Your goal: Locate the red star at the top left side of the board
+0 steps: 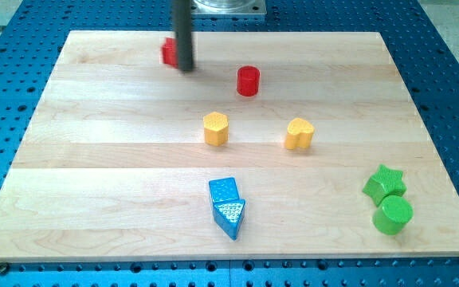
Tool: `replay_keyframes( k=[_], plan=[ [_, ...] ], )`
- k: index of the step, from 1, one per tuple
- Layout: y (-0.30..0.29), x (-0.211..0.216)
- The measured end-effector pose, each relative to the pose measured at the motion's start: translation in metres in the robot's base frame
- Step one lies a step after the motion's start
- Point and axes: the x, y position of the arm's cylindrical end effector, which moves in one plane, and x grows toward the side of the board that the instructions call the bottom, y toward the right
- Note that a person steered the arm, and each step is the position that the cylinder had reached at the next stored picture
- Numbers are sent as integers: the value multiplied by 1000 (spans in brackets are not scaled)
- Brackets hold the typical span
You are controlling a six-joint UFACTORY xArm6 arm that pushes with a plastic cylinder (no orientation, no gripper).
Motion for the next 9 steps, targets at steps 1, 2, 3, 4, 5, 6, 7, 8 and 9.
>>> replay_keyframes(
  k=[1,2,3,4,5,6,7,8,9],
  plan=[
    [55,20],
    [74,-1],
    [16,-18],
    [-4,-18],
    [3,-50],
    [-83,-51],
    [-49,-5],
    [-66,21],
    [-94,-5]
  ],
)
